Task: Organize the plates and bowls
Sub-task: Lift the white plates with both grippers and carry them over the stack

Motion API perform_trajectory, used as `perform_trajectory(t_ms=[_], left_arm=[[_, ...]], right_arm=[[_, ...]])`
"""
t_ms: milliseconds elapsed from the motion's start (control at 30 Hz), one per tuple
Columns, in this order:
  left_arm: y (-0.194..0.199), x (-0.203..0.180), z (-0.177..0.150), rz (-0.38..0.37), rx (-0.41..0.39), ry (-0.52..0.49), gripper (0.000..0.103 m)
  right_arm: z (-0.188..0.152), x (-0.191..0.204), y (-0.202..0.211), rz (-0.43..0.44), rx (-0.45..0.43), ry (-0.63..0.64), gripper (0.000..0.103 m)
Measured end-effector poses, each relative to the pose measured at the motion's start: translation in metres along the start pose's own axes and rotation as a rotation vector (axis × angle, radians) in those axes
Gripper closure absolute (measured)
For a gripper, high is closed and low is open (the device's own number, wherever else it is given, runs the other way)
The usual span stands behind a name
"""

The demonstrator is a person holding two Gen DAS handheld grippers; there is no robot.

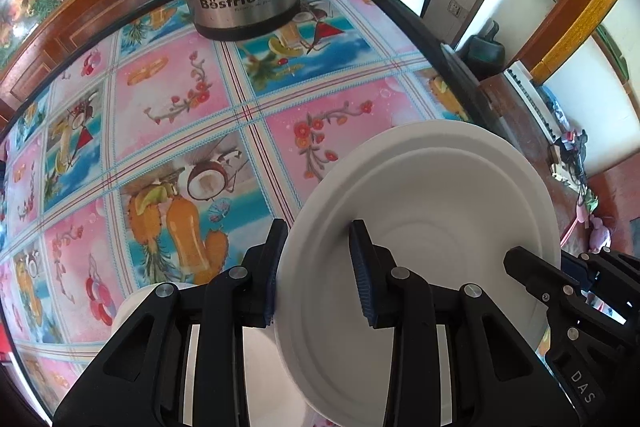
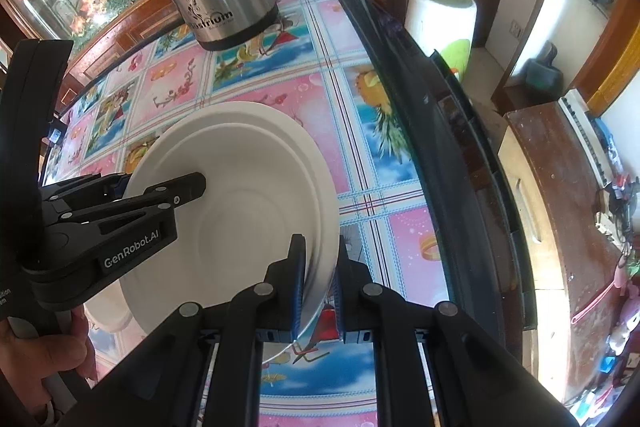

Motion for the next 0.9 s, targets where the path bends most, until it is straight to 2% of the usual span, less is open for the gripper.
perform_trajectory(t_ms=[233,433,667,900], left_arm=[[0.039,0.002,0.001,0.012,-0.061,0.003,0.072],[0.071,0.019,-0.019,0.024,-0.094,0.029,0.072],[0.106,0.065,-0.063,0.061,-0.107,0.096,0.072],[0.133,0.120,-0.123,0.097,-0.107,0.191,0.072]], right_arm=[[0.004,0.009,0.030,-0.002,-0.043,0.019,0.092],[-0.003,0.032,0.052,0.013,-0.065,0.060,0.092],[-0.024,0.082,0.067,0.052,-0.059,0.133,0.091],[-0.058,0.144,0.066,0.099,-0.023,0.222,0.091]])
Point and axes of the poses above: each gripper's, at about its wrist camera, not at the fingertips, and y roughly against the way its jaws point, x to its left, z to its top, the point moved 9 cm from there along -y, roughly the way its jaws point, and after that the axes turned 2 degrees about -z, right-handed, at the moved point
